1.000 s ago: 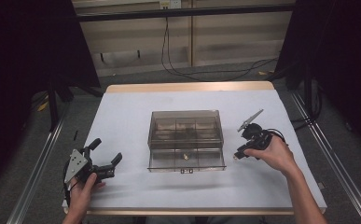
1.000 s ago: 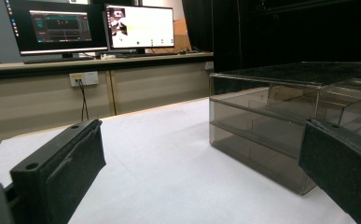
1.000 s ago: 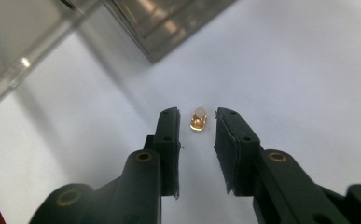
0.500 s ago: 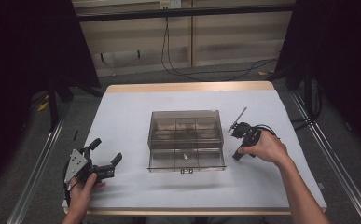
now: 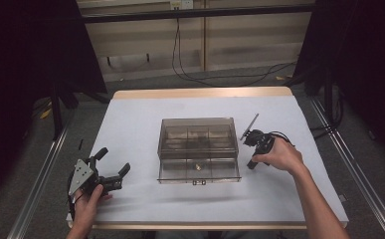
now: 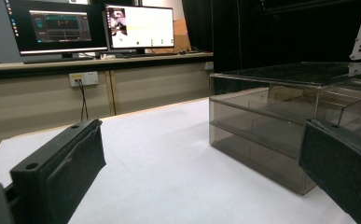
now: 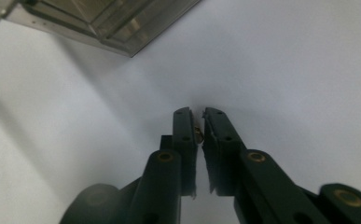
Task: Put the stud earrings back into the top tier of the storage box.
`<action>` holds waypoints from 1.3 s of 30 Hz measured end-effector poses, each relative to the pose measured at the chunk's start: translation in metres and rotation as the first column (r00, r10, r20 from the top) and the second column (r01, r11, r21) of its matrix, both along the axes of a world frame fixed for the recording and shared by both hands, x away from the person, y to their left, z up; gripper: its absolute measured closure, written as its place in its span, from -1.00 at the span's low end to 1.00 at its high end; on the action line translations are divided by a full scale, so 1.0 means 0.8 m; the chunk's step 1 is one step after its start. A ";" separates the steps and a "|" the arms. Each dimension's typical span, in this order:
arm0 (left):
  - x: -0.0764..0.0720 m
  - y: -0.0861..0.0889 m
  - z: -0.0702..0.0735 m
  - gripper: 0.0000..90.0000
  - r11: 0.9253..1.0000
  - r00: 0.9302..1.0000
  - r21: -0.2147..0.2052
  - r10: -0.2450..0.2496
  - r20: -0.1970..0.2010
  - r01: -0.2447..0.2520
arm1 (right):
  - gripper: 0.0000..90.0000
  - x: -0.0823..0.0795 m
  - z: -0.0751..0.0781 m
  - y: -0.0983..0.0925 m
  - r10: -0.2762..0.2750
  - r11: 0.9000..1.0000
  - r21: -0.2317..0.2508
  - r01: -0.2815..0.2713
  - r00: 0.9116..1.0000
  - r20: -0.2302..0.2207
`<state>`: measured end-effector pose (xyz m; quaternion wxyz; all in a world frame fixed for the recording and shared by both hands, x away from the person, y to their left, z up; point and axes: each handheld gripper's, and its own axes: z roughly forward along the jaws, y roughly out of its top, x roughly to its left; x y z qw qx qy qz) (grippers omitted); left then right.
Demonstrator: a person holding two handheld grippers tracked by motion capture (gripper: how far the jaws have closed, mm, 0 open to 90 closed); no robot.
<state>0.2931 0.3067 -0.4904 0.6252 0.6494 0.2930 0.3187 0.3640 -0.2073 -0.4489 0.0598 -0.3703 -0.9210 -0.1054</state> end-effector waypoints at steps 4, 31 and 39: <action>0.000 0.000 0.000 -0.99 1.000 1.000 0.000 0.000 0.000 0.000 | 0.92 0.000 0.001 -0.002 0.002 1.000 -0.005 -0.002 1.000 0.026; 0.000 0.000 0.000 -0.99 1.000 1.000 0.000 0.000 -0.001 0.000 | 0.92 -0.035 0.056 -0.033 -0.089 0.954 0.299 0.034 0.981 0.170; 0.000 0.000 0.000 -0.99 1.000 1.000 0.002 -0.001 0.000 0.001 | 0.91 -0.047 0.068 -0.044 -0.088 0.919 0.394 -0.007 0.971 0.223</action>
